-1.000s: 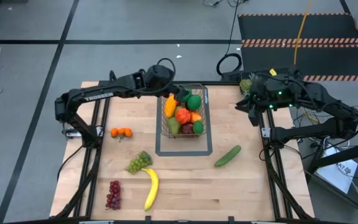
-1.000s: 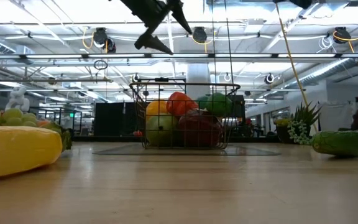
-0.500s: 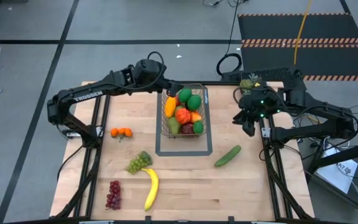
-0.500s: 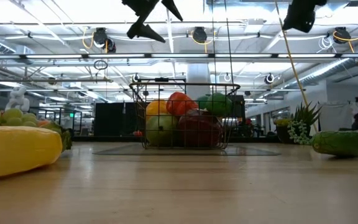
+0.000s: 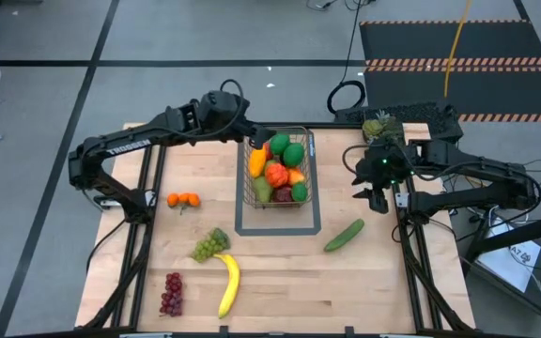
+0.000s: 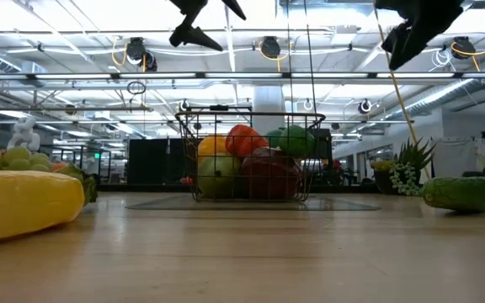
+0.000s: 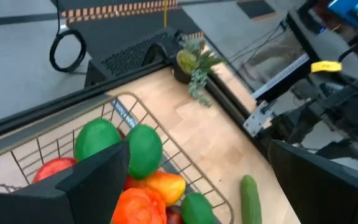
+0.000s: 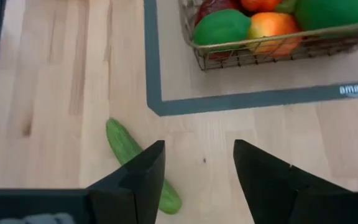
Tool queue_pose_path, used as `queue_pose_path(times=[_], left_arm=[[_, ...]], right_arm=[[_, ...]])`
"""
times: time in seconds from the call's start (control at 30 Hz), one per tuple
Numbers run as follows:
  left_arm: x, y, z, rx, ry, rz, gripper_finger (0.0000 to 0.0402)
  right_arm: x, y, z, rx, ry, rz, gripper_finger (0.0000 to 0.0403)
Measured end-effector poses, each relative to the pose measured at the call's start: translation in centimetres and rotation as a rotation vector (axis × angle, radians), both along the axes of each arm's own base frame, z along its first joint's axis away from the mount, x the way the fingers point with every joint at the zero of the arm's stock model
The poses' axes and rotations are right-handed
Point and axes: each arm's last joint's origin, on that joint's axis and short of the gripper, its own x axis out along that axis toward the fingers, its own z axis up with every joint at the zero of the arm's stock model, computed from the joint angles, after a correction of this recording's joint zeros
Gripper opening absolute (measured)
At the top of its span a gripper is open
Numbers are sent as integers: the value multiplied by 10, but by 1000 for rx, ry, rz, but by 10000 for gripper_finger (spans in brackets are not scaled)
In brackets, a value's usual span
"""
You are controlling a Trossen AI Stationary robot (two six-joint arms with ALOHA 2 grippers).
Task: Build produce basket
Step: Put the green cucumber into the gold wire basket
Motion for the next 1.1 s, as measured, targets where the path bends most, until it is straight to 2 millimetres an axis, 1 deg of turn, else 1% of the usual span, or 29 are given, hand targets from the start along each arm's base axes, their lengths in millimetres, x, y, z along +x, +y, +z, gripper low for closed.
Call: queue_pose_path(times=[0.13, 0.23, 0.33, 0.47, 0.6, 0.7, 0.87, 0.97, 1.1], left_arm=[[1, -5, 0, 5, 6, -18, 381], [1, -8, 0, 3, 12, -28, 381], [2, -12, -2, -3, 32, -40, 381], [1, -17, -6, -15, 70, -54, 381], [0, -20, -8, -25, 98, -60, 381], [0, -21, -9, -28, 107, -65, 381], [0, -23, -9, -28, 108, -69, 381], [0, -22, -9, -28, 108, -69, 381], [0, -22, -9, -28, 108, -69, 381]], right_arm=[[0, 0, -8, -42, 15, 98, 189], [0, 2, -20, 1, 36, 165, 189], [-1, 6, -34, 32, 73, 196, 194], [-1, 14, -50, 28, 109, 268, 223], [4, 23, -64, 19, 84, 323, 259], [6, 29, -76, 12, 69, 372, 277], [10, 39, -96, 16, 54, 418, 281], [14, 44, -103, 14, 44, 445, 281], [18, 48, -118, 26, 96, 460, 281]])
